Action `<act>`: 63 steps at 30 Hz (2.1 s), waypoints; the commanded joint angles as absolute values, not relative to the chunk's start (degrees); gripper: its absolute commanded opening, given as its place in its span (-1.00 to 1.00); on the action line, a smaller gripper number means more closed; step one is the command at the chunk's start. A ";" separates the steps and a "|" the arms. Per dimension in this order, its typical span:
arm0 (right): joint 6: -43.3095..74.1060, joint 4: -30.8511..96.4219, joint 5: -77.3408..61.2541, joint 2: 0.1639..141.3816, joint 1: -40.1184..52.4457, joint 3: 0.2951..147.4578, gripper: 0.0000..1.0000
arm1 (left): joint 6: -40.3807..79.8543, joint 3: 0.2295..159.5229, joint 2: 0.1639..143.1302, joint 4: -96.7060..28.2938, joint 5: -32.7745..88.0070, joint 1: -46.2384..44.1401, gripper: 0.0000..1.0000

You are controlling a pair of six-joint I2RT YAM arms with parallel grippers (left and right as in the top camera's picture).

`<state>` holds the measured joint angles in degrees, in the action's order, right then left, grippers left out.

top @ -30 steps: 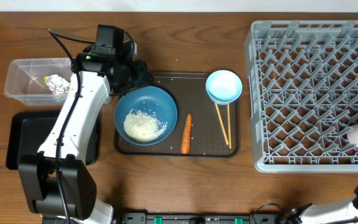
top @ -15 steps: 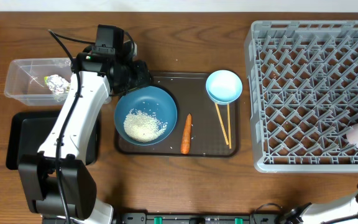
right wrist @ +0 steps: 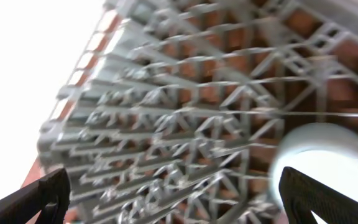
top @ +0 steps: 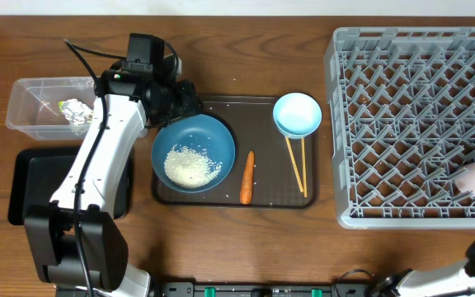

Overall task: Sort waste into correct bins and load items into the dishwasher rack
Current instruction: 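Reach the right gripper to the light-blue bowl and grasp its rim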

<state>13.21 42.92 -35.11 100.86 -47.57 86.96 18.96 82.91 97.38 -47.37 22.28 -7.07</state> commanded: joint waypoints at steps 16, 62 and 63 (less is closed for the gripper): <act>2.09 44.03 -22.98 92.23 -0.67 87.96 0.60 | 17.61 83.37 96.12 -52.29 12.53 -7.03 0.07; 8.29 40.25 4.08 118.30 18.81 87.96 0.38 | 17.58 83.37 96.12 -58.24 6.76 -7.03 0.08; 8.29 40.12 2.66 118.30 18.83 87.96 0.38 | 17.58 83.37 96.12 -58.24 6.76 -7.03 0.08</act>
